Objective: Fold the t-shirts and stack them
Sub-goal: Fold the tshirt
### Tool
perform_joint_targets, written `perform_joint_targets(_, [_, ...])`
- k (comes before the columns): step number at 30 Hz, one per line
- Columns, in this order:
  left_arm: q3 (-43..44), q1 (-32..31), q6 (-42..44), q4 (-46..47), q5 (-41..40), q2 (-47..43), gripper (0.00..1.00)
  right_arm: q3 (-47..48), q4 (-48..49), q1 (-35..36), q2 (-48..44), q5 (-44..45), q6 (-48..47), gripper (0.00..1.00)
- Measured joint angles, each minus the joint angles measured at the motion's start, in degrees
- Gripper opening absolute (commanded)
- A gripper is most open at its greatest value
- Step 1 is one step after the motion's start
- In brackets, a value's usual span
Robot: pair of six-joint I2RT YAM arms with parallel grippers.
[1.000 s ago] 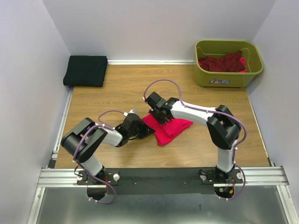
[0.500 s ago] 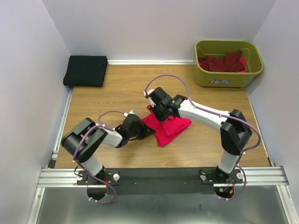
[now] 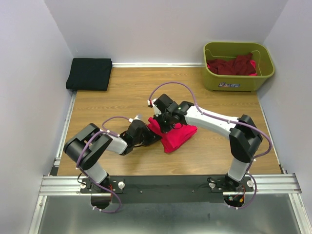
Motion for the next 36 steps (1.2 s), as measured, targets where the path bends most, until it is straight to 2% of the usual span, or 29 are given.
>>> perform_joint_targets(12, [-1.2, -0.3, -0.9, 1.9, -0.8, 0.0, 0.0, -1.5, 1.3, 0.4, 0.7, -3.1, 4.9, 0.0])
perform_joint_targets(27, [-4.1, -0.5, -2.6, 5.2, -1.8, -0.9, 0.0, -4.3, 7.9, 0.4, 2.3, -3.9, 13.2, 0.01])
perform_joint_targets(36, [-7.5, -0.9, -3.7, 7.1, -2.7, -3.0, 0.08, -10.8, 16.0, 0.3, 2.1, -6.2, 16.1, 0.0])
